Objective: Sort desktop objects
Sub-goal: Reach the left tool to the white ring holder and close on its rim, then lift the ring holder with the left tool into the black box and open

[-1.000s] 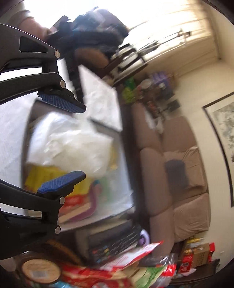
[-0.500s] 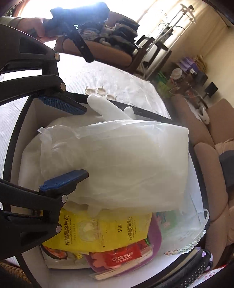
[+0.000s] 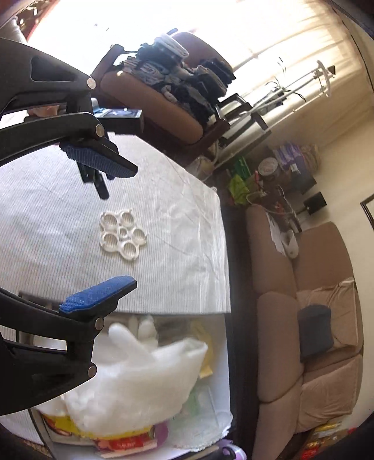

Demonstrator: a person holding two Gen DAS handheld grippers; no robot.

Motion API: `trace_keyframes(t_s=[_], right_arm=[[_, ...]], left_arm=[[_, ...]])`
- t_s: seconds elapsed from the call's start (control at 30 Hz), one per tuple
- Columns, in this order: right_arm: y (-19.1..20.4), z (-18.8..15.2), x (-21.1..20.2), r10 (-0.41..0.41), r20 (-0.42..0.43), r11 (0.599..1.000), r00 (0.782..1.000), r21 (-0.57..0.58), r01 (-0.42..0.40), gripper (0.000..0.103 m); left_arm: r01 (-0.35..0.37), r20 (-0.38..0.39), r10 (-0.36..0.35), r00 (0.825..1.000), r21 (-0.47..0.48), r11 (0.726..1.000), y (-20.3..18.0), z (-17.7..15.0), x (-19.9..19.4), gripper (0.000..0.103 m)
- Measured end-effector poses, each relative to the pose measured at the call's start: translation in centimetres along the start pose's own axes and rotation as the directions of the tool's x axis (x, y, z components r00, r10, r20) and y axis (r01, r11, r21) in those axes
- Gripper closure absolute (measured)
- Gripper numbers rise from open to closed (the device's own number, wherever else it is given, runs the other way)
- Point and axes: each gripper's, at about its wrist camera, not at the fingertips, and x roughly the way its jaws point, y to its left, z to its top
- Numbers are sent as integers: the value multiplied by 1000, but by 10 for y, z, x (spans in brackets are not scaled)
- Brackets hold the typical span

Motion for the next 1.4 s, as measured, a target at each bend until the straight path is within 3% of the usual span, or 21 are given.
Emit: trace_keyframes(t_s=[0.17,0.33,0.53,0.6,0.63,0.67,0.7,0.73,0.83,0.87,1.13,1.4], right_arm=[[29,-15,77,-86,-65,995,994,-48,83,29],[12,-27,143,-225,-117,973,967,-68,219,30],[-27,-35,184,-267,-141,964,953,-48,263,52],[-30,-41,194,-273,-137,961,952,-78,265,68],[-32,-45,199,-274,-146,961,951,-90,263,71],[-34,-48,204,-277,-149,959,949,-101,264,76],[-33,-49,204,-278,-134,958,951,-115,263,81],[-33,-49,203,-273,-128,958,953,-124,258,88],[-33,-48,200,-261,-128,960,957,-137,244,94],[-33,-47,198,-258,-127,960,958,-141,240,94],[-16,-29,158,-229,-67,966,971,-138,219,95],[-4,14,80,-196,18,977,980,-84,197,94]], left_arm=[[-11,14,10,1000,76,997,-6,-4,15,43],[-10,32,6,999,96,995,-8,-5,24,43],[-4,50,-3,999,123,992,-13,-5,38,43],[-1,63,-8,998,136,991,-14,-4,40,45],[6,67,-16,998,137,991,-14,-3,41,46],[13,71,-23,997,135,991,-13,-2,42,54],[23,75,-33,997,129,991,-11,-1,42,62],[33,76,-42,996,120,992,-9,1,42,81],[65,79,-72,994,92,994,-1,1,42,86],[67,83,-74,994,85,994,2,1,41,95],[137,135,-141,981,42,990,2,4,2,95],[159,207,-175,963,90,983,-38,32,-72,94]])
